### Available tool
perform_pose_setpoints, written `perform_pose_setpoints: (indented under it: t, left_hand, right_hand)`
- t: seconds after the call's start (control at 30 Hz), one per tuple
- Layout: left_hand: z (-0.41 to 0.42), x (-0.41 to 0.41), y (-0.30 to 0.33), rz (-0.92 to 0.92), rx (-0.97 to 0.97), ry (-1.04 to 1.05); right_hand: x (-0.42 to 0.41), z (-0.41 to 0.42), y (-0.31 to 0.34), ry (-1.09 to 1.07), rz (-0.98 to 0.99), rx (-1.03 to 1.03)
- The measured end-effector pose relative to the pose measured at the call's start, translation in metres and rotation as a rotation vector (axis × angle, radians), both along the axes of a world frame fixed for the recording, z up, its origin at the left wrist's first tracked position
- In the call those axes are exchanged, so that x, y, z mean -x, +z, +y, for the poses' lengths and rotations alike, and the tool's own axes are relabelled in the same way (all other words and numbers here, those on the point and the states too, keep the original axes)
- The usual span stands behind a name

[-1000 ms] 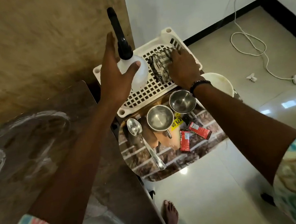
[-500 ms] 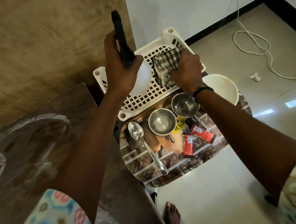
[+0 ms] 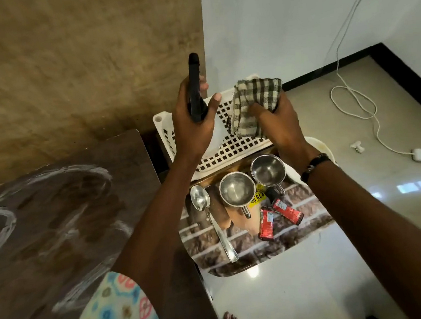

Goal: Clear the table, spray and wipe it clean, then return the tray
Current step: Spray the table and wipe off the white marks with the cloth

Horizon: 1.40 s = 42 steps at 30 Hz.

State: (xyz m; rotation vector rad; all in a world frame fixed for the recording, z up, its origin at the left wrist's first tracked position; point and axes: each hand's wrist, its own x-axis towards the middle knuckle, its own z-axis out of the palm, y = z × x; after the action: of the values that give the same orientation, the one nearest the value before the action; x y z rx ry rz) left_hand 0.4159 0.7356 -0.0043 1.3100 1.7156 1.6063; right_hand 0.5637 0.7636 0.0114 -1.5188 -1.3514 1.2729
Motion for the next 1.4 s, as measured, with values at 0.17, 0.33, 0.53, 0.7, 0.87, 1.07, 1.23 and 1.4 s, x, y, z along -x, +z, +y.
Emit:
perform_pose_setpoints:
  t: [0.17, 0.33, 0.53, 0.7, 0.87, 1.07, 1.23, 1.4]
  left_hand:
    - [-0.046, 0.013, 0.050, -0.011, -0.063, 0.010]
    - [-0.132, 0.053, 0.079, -0.238, 0.103, 0.213]
    - [-0.290, 0.118, 0.085, -0.270, 0.192, 0.412]
    - [-0.434, 0.190, 0.069, -0.224, 0.289, 0.456]
    - [-0.563, 0.255, 0.064, -0.232, 0.305, 0.614]
    - [-0.687, 0.306, 0.041, -0.261, 0.391, 0.684]
    - [-0.759, 0.330, 0.032, -0.348, 0.369, 0.789]
    - [-0.810, 0.351, 0.030, -0.478, 0.332, 0.922]
  right_hand:
    - [0.019, -0.032, 0.032, -0.043, 0.389, 0.244]
    - [0.065, -0.104, 0.043, -0.013, 0.617, 0.481]
    - [0.147, -0.233, 0.042, 0.042, 0.757, 0.639]
    - [0.227, -0.358, 0.044, 0.141, 0.722, 0.817]
    - [0.319, -0.476, 0.037, 0.216, 0.652, 0.928]
    - [0.406, -0.586, 0.029, 0.409, 0.519, 1.044]
    - [0.456, -0.643, 0.023, 0.559, 0.350, 1.059]
    - [0.497, -0.678, 0.013, 0.612, 0.266, 1.056]
